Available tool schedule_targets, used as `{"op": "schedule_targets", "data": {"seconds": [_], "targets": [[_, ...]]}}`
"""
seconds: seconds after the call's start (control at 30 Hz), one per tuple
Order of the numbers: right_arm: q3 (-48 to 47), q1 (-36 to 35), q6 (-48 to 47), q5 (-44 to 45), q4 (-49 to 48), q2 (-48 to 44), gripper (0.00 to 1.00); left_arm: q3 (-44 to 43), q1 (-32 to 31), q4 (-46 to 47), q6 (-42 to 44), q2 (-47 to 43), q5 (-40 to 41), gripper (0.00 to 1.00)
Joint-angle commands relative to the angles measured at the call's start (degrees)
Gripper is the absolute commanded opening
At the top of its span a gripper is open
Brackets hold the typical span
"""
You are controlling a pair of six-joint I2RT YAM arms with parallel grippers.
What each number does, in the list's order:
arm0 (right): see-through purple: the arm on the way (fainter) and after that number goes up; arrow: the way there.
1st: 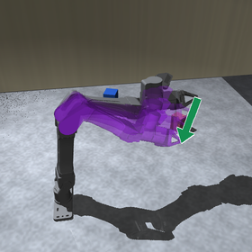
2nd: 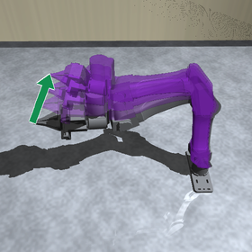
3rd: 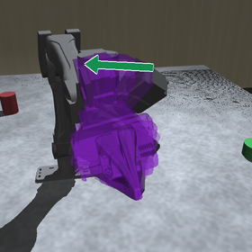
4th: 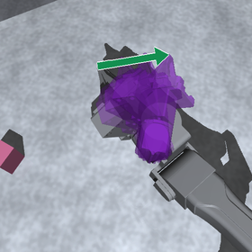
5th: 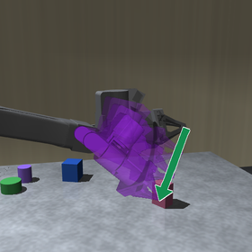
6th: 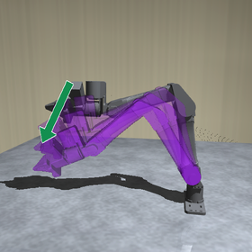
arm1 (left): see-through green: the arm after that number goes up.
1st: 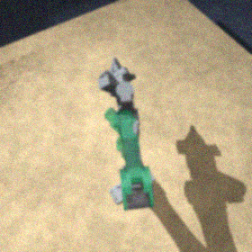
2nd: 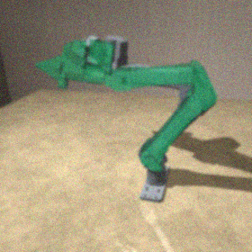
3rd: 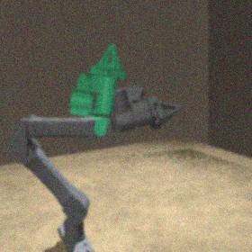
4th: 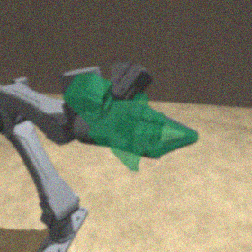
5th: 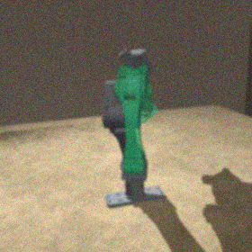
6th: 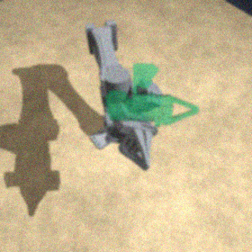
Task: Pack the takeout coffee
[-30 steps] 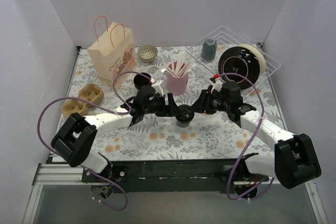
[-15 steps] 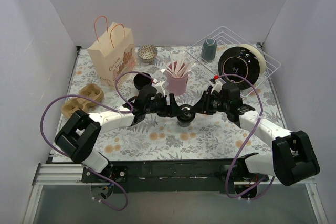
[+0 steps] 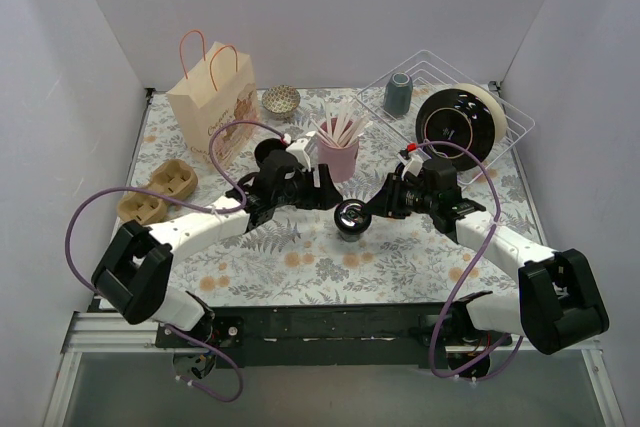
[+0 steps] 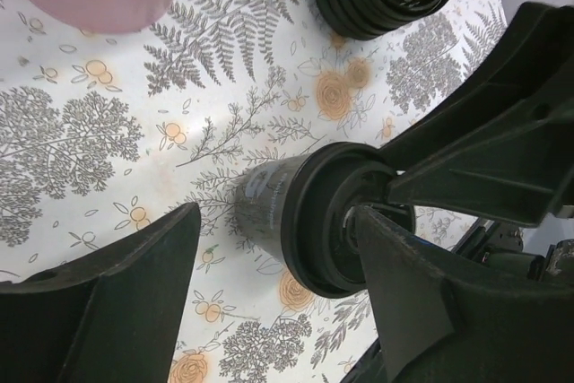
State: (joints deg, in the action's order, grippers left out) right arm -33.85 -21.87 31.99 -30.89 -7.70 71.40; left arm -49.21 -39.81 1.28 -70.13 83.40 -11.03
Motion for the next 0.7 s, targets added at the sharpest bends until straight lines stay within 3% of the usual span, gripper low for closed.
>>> {"op": "schedule_targets", "data": {"seconds": [0.0, 0.2, 0.33, 0.67], "targets": [[-0.26, -0.28, -0.61, 0.13, 0.06, -0.55, 0.35, -3.43, 0.17, -3.56, 3.33, -5.61, 1.98, 0.65], [0.8, -0.28, 0.18, 0.66, -0.91, -0.56, 0.35, -4.75, -1.05, -1.63, 3.24, -4.56, -6.98, 0.48], [1.68, -0.28, 1.67, 0.84, -2.31, -0.91, 0.35, -4.67, -2.64, 2.23, 2.19, -2.63, -9.19, 0.27], [2.47, -0.28, 2.99, 1.63, -3.54, -1.0, 0.34, -3.35, -4.31, 5.22, 1.66, 2.65, -11.03, 0.04]]}}
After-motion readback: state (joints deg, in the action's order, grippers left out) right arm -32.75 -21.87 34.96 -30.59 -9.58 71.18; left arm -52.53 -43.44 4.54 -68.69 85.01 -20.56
